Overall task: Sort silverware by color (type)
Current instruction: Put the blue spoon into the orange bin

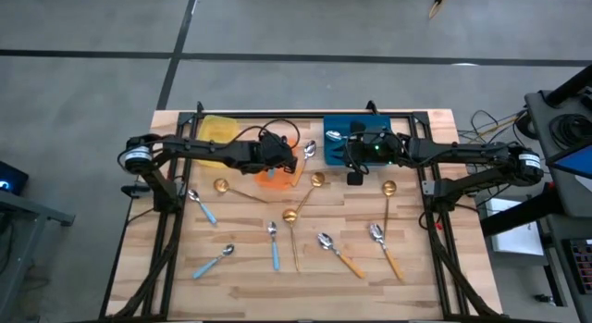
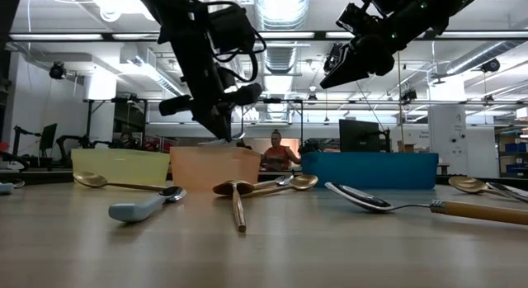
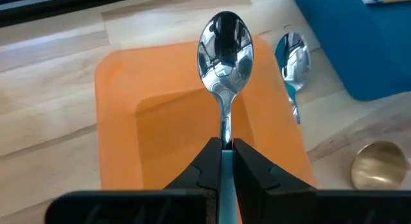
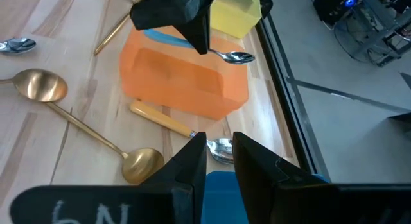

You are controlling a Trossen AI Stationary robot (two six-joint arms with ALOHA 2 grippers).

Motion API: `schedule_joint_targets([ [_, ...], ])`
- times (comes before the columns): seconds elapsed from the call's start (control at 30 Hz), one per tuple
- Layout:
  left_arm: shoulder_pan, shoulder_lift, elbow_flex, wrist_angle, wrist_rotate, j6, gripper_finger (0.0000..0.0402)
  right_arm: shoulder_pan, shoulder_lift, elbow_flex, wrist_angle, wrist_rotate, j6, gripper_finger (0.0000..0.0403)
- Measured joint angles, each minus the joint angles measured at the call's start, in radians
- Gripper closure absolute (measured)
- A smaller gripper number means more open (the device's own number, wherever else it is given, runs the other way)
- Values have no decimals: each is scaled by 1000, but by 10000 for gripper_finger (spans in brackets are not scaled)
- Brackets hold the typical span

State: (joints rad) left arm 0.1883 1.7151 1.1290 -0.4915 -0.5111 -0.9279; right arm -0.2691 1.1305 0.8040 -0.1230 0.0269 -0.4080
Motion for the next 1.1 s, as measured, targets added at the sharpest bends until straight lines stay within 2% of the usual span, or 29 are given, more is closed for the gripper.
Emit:
schedule_joint_targets([
  [0.47, 0, 78, 0, -3, 25, -24, 394, 0, 0, 0, 0, 0, 0, 335],
  [1.1, 0, 81, 0, -15, 32, -32, 394, 0, 0, 0, 0, 0, 0, 335],
])
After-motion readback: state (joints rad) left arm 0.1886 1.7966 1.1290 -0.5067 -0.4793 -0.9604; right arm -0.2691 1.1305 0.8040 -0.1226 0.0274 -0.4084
